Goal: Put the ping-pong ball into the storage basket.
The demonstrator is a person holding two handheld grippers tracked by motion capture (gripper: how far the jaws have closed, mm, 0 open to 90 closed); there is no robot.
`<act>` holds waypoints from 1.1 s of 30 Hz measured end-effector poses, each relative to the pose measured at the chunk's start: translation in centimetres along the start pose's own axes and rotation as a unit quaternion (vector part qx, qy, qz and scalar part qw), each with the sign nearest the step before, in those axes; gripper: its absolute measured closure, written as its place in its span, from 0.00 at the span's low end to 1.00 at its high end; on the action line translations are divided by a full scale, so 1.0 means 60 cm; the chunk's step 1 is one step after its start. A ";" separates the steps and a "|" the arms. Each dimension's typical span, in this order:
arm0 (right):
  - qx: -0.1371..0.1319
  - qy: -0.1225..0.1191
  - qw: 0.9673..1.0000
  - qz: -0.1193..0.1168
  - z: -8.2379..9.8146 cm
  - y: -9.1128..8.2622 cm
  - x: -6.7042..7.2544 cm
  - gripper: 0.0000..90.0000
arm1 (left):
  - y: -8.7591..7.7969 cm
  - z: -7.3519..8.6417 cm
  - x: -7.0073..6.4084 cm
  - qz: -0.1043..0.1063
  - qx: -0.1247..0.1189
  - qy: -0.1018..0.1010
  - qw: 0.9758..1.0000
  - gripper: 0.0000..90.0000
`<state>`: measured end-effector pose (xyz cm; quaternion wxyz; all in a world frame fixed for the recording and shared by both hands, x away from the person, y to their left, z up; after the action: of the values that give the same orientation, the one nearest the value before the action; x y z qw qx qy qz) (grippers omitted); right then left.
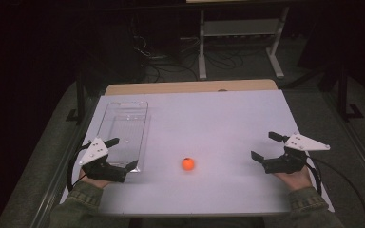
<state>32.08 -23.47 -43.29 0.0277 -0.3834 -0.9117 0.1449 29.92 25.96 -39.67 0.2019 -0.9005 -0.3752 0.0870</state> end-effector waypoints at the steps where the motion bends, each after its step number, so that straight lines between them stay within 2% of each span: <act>1: 0.000 -0.001 1.000 0.000 0.000 0.000 0.000 0.00 | 0.001 -0.001 -0.001 0.003 0.003 0.001 1.000 0.00; 5: -0.001 0.000 1.000 -0.001 0.000 0.000 0.001 0.00 | 0.005 -0.006 -0.003 0.014 0.011 0.002 1.000 0.00; 14: 0.004 -0.004 1.000 -0.004 0.001 0.003 0.004 0.00 | 0.012 -0.010 -0.006 0.021 0.036 0.017 0.999 0.00; 33: 0.006 -0.005 1.000 -0.007 0.002 0.004 0.006 0.00 | 0.024 -0.040 -0.017 0.033 0.051 0.041 0.997 0.00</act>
<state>31.95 -23.10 -43.47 0.0263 -0.3760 -0.9136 0.1523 30.84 23.61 -38.10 0.2600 -0.9037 -0.3316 0.0753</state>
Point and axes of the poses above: each handheld gripper's, and its own axes: y roughly forward along the jaws, z roughly out of its underside, x roughly to its left, the point moved 4 cm from there along y, roughly forward along the jaws, and after that the axes turned 6 degrees about -y, right-handed, at the moved point
